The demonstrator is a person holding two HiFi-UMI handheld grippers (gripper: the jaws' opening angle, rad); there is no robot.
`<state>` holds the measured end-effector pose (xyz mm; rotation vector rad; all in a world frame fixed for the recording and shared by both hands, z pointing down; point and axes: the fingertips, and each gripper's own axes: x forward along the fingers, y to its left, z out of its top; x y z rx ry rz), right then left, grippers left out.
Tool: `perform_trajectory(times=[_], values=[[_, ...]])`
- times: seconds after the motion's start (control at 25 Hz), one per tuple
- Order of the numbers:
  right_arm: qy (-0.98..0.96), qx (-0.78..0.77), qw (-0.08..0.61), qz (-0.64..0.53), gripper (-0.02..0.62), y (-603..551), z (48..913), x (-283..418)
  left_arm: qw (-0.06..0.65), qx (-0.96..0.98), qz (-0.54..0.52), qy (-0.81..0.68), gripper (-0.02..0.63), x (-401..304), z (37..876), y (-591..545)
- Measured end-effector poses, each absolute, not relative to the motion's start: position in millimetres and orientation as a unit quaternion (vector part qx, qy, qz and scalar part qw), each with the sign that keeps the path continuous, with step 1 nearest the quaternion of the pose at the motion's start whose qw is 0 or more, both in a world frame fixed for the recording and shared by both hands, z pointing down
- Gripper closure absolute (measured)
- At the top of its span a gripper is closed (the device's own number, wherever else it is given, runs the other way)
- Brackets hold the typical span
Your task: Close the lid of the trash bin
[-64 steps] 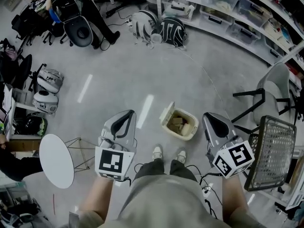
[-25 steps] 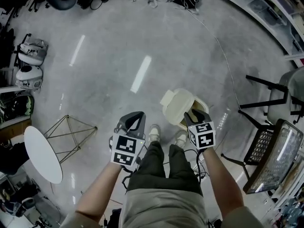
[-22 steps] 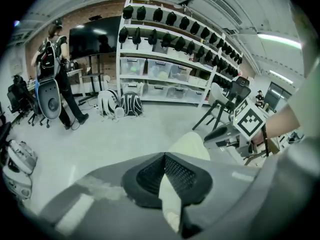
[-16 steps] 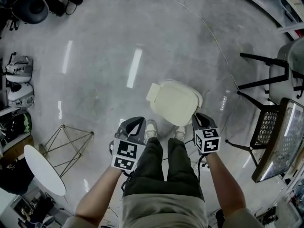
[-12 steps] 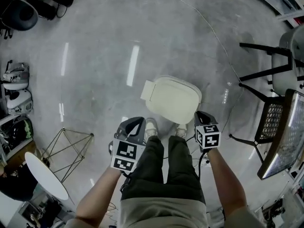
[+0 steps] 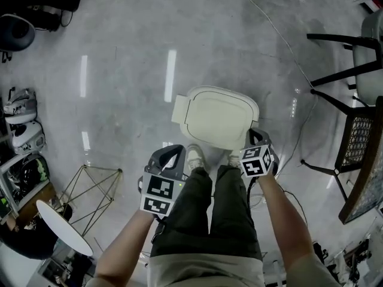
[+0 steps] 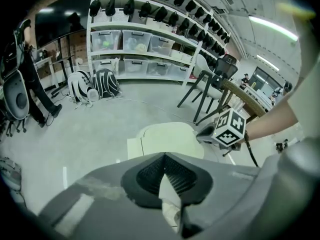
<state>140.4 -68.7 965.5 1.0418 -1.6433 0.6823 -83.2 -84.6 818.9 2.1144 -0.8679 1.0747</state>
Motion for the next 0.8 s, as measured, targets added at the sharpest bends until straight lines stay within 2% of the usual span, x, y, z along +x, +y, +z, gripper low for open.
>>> perform_trajectory(times=[0.2,0.28,0.52,0.8], values=[[-0.669,0.332,0.630,0.213,0.595,-68,971,132,0.303,0.802,0.401,-0.321,0.603,-71,813,-75],[-0.664,0.319,0.644,0.204,0.595,-68,972,132,0.301,0.806,0.400,-0.315,0.603,-63,809,-69],[-0.667,0.357,0.587,0.287,0.586,-71,947,132,0.289,0.817,0.393,-0.308,0.603,-53,777,-66],[-0.708,0.422,0.480,0.299,0.591,-107,810,137,0.249,0.831,0.361,-0.341,0.603,-55,686,-100]])
